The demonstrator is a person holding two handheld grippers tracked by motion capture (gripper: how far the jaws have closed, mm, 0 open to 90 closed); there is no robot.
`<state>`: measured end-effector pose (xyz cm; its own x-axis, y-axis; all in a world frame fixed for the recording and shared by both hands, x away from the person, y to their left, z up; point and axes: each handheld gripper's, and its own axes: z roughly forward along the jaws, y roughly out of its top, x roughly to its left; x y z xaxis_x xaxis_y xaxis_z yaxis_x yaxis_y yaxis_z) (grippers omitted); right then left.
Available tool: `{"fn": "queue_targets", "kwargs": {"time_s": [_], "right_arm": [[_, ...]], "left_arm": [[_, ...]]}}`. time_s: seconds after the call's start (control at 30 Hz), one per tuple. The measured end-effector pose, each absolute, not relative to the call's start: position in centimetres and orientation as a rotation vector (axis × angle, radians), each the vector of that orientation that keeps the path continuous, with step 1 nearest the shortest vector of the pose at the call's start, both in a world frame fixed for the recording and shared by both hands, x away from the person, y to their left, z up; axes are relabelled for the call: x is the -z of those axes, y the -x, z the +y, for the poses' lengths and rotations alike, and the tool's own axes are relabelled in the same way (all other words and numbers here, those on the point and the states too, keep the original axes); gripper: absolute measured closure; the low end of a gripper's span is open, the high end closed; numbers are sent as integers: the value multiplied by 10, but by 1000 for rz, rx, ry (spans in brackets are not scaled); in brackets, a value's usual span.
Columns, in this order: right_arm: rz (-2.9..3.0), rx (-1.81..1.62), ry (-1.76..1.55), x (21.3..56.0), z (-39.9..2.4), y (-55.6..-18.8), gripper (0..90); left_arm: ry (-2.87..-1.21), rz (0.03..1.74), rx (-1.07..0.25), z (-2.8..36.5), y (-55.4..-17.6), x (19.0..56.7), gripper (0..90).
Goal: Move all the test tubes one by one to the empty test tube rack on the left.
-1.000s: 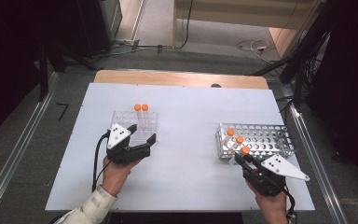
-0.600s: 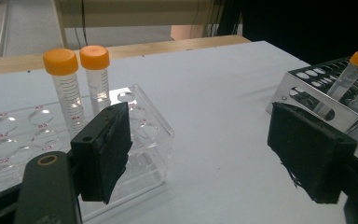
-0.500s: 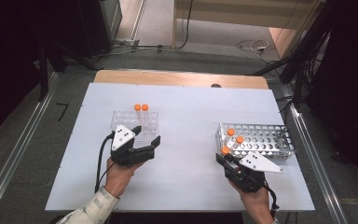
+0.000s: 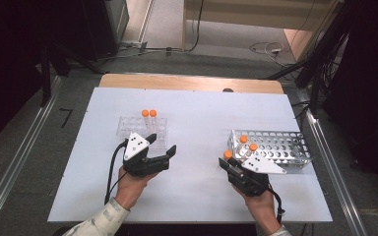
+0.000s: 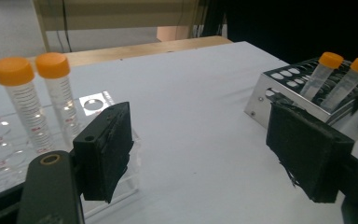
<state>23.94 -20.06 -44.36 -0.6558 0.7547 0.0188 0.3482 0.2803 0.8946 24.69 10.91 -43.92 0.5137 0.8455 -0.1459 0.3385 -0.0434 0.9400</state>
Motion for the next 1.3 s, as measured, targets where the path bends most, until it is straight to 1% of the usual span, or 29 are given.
{"fn": "queue_targets", "kwargs": {"time_s": [0.33,0.5,0.77,0.97,1.17,1.23,1.3], "right_arm": [[2189,-1345,-950,447,-173,-251,718],[2213,-1345,-932,448,-159,-256,717],[2261,-1343,-878,451,-136,-257,718],[2293,-1343,-844,452,-123,-254,717],[2297,-1362,-825,450,-120,-252,718],[2298,-1363,-829,450,-120,-252,717],[2298,-1362,-829,450,-120,-252,718]], "left_arm": [[-1635,948,-510,92,-243,432,242],[-1649,877,-497,79,-238,427,278],[-1687,809,-448,65,-236,431,393],[-1703,785,-450,61,-236,433,524],[-1708,789,-461,61,-237,435,646],[-1708,793,-464,62,-238,435,674],[-1706,793,-462,62,-238,435,678]]}}
